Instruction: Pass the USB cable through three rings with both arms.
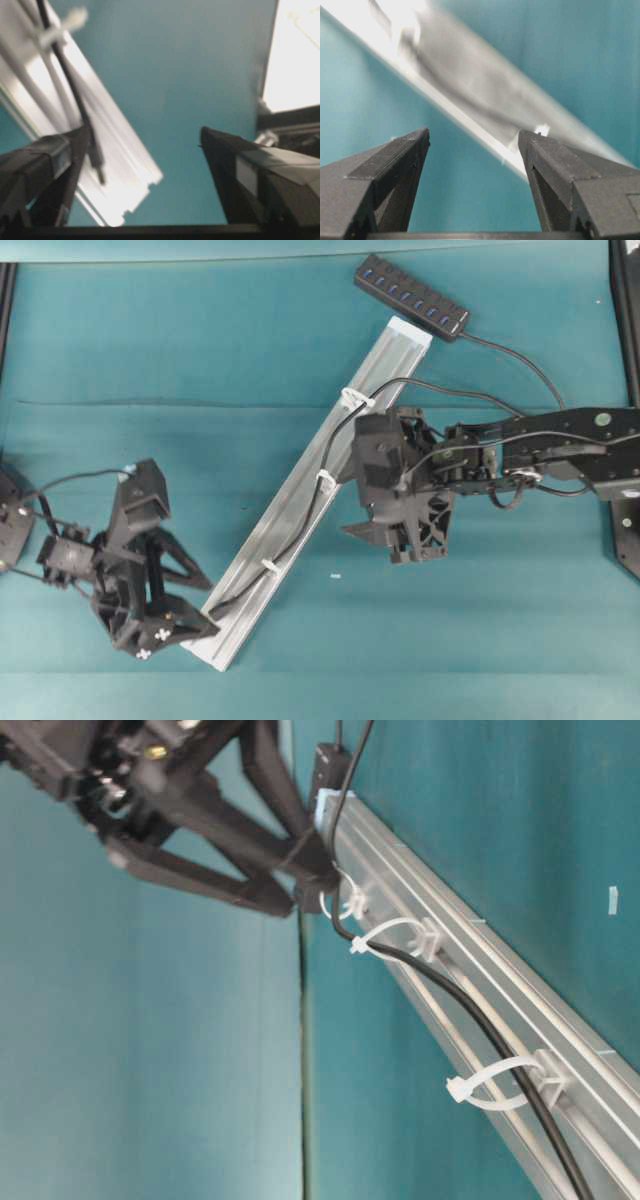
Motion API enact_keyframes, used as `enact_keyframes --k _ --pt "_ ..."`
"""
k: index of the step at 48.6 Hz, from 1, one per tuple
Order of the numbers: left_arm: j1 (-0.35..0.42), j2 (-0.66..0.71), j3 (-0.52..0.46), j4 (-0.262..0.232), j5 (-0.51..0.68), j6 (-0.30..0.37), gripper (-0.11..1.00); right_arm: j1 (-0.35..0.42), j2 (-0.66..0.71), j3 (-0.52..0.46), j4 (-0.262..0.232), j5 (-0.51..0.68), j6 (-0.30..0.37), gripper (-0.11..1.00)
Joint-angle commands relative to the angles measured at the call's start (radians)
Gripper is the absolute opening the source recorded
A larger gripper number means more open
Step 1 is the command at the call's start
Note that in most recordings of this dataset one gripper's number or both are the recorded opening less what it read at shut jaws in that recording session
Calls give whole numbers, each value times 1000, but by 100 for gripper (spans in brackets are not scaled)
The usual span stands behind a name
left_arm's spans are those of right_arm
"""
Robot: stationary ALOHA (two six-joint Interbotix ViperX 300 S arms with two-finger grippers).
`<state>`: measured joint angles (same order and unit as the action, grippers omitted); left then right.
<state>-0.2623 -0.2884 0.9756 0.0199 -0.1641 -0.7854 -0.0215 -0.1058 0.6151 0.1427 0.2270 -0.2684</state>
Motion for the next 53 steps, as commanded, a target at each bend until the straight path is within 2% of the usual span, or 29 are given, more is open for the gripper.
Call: enact_keyframes --k 1,20,29,38,53 --pt "17 -46 -15 3 -3 35 95 -3 -35 -3 2 -43 34 81" --pt "124 -305 34 3 -3 202 95 -74 -209 87 2 -150 164 81" --pt "144 -413 71 3 -3 270 92 -94 -291 146 2 -167 233 81" --pt "172 -489 84 3 14 339 92 -95 -367 204 0 -198 256 81" --pt "222 -594 89 3 21 399 91 -100 -505 287 2 -224 258 81"
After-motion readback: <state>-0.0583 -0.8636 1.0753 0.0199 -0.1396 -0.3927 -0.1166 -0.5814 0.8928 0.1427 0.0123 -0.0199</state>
